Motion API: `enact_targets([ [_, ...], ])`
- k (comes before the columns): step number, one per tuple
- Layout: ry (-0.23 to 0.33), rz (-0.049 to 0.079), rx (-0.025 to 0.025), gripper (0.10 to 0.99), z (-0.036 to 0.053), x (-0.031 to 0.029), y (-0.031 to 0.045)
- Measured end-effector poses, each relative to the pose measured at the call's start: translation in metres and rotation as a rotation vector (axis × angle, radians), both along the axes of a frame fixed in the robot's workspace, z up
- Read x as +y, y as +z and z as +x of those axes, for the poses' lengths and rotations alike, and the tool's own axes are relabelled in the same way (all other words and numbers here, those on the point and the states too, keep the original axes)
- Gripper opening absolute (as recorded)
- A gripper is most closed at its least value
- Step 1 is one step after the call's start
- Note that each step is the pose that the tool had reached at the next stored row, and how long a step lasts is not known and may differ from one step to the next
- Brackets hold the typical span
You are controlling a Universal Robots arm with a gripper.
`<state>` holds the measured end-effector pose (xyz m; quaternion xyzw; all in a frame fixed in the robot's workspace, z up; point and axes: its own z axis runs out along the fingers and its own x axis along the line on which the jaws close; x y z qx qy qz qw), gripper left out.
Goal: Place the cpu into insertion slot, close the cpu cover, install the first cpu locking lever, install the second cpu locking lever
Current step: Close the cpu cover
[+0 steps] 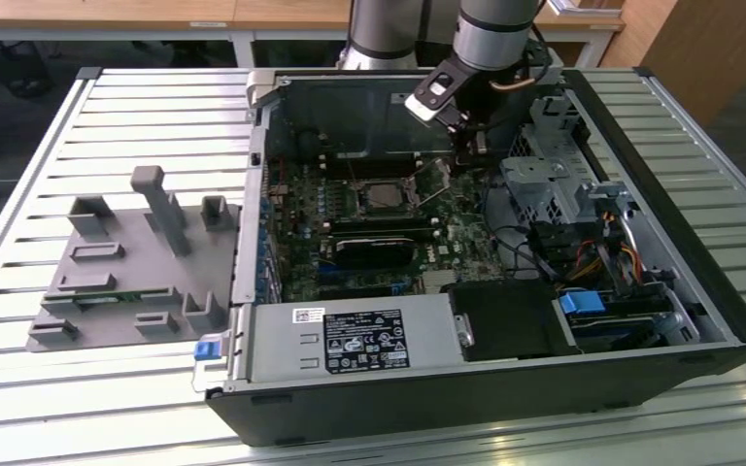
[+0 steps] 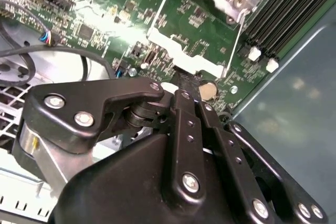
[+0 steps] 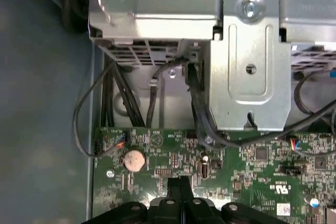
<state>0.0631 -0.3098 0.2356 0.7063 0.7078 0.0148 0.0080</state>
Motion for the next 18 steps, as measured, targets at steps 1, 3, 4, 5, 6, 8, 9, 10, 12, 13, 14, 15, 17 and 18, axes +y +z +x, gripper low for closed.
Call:
enact_targets([
  [1,0.000,0.000,0.0000,0.106,-0.0018,0.0000,0.0000],
  [3,0.000,0.000,0.0000,0.106,-0.0053,0.0000,0.0000],
  [4,0.000,0.000,0.0000,0.106,-0.0070,0.0000,0.0000],
  [5,0.000,0.000,0.0000,0.106,-0.0086,0.0000,0.0000],
  [6,0.000,0.000,0.0000,0.106,-0.0101,0.0000,0.0000],
  [8,0.000,0.000,0.0000,0.106,-0.0124,-0.0001,0.0000],
  [9,0.000,0.000,0.0000,0.106,-0.0133,-0.0002,-0.0001],
  [10,0.000,0.000,0.0000,0.106,-0.0141,-0.0005,-0.0001],
  [12,0.000,0.000,0.0000,0.106,-0.0161,-0.0013,0.0000],
  [13,0.000,0.000,0.0000,0.106,-0.0177,-0.0018,-0.0001],
  [14,0.000,0.000,0.0000,0.106,-0.0193,-0.0020,-0.0001],
  [15,0.000,0.000,0.0000,0.106,-0.0210,-0.0022,-0.0001],
  [17,0.000,0.000,0.0000,0.106,-0.0246,-0.0026,0.0000],
  [18,0.001,0.000,0.0000,0.106,-0.0265,-0.0026,0.0000],
])
